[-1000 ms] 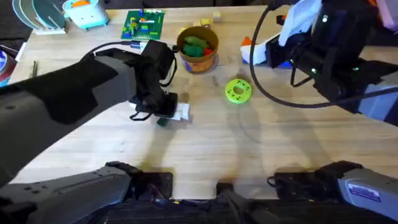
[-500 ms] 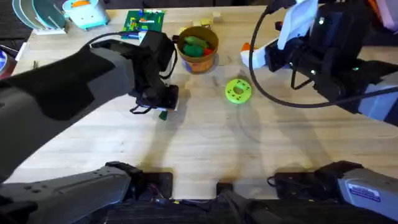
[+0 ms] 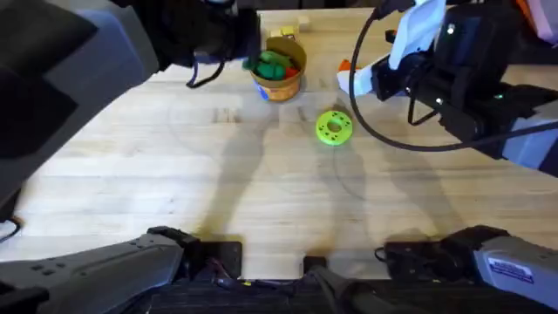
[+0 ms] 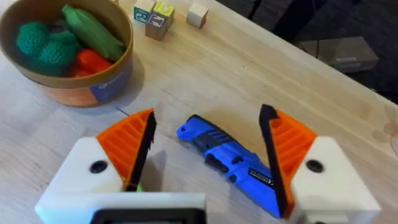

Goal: Pick up the gripper from the table and insert it into the empty holder that is missing its gripper. Then pick up a screw, insert it into the mounting hole, and use the screwdriver to tighten it. Finally, clean up the table by picking up the vegetable and placing it into the bucket.

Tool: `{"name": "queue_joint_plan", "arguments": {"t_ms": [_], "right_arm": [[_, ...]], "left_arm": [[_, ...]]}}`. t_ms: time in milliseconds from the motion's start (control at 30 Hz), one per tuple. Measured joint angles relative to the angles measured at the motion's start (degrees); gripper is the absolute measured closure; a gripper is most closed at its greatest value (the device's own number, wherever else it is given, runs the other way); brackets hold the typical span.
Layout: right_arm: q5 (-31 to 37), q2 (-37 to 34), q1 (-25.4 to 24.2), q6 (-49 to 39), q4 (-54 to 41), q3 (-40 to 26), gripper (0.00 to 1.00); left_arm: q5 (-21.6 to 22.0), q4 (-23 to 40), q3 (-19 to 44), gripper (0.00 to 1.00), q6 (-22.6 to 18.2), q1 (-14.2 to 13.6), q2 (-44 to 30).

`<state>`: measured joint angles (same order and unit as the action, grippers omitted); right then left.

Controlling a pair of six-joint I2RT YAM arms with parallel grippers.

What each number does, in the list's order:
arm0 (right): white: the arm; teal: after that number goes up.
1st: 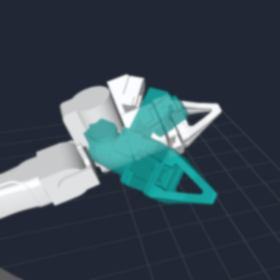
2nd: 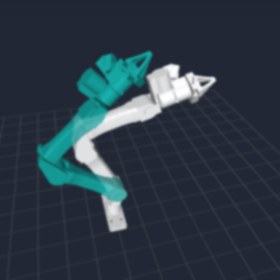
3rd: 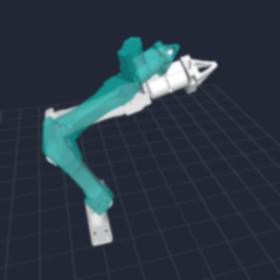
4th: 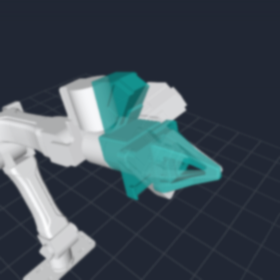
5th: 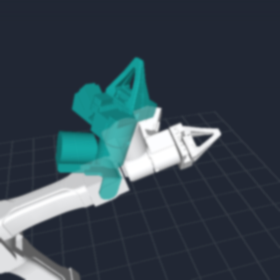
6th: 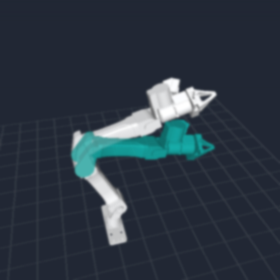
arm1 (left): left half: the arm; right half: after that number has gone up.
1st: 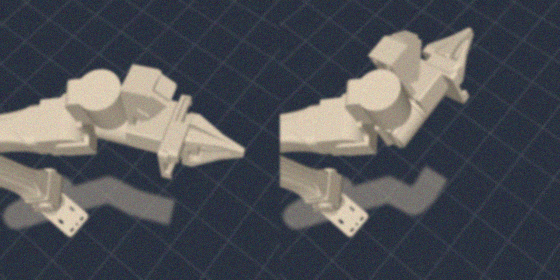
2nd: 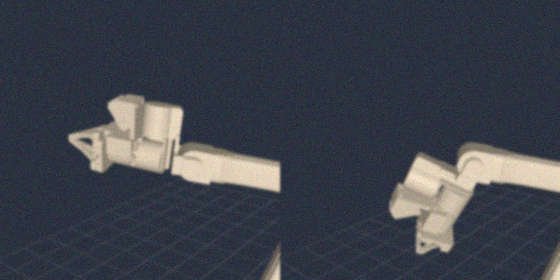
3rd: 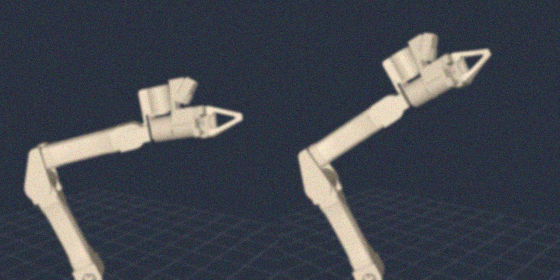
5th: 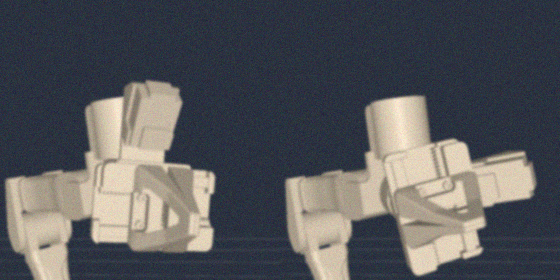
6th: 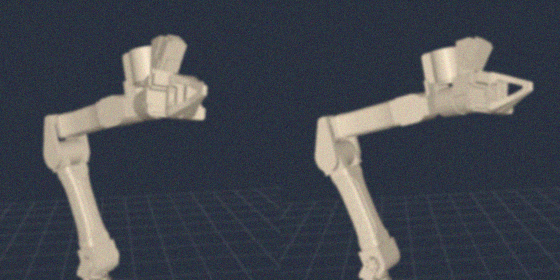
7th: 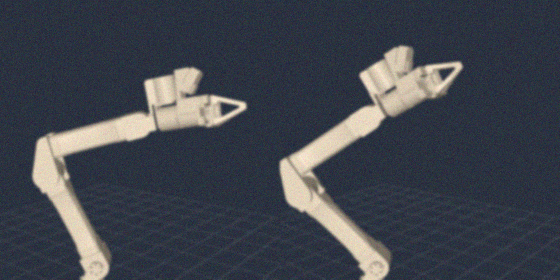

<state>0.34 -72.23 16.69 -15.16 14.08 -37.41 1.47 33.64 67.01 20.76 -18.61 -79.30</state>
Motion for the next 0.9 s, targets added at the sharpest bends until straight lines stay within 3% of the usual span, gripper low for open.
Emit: {"name": "queue_joint_plan", "arguments": {"t_ms": [133,167,233,500,767,800,833,900], "right_arm": [[0.0,0.0,0.0,0.0,0.0,0.0,0.008],[0.0,0.0,0.0,0.0,0.0,0.0,0.009],[0.0,0.0,0.0,0.0,0.0,0.0,0.009],[0.0,0.0,0.0,0.0,0.0,0.0,0.007],[0.0,0.0,0.0,0.0,0.0,0.0,0.007],[0.0,0.0,0.0,0.0,0.0,0.0,0.007],[0.0,0.0,0.0,0.0,0.0,0.0,0.007],[0.0,0.0,0.0,0.0,0.0,0.0,0.01]], "left_arm": [[-0.5,-10.5,0.1,0.983,12.3,-0.9,-0.8],[-0.6,-15.7,0.1,0.983,18.9,-2.9,-3.2],[-0.9,-18.1,0.1,0.983,21.7,-4.1,-5.9],[-0.9,-19.8,0.1,0.984,28.7,-4.9,-15.5],[0.7,-21.0,0.1,0.984,30.1,-4.8,-16.8],[0.8,-20.9,0.1,0.959,30.1,-4.8,-16.8],[0.9,-20.8,0.1,0.848,30.2,-4.8,-16.8],[1.0,-20.9,0.1,0.535,30.4,-4.8,-16.7]]}}
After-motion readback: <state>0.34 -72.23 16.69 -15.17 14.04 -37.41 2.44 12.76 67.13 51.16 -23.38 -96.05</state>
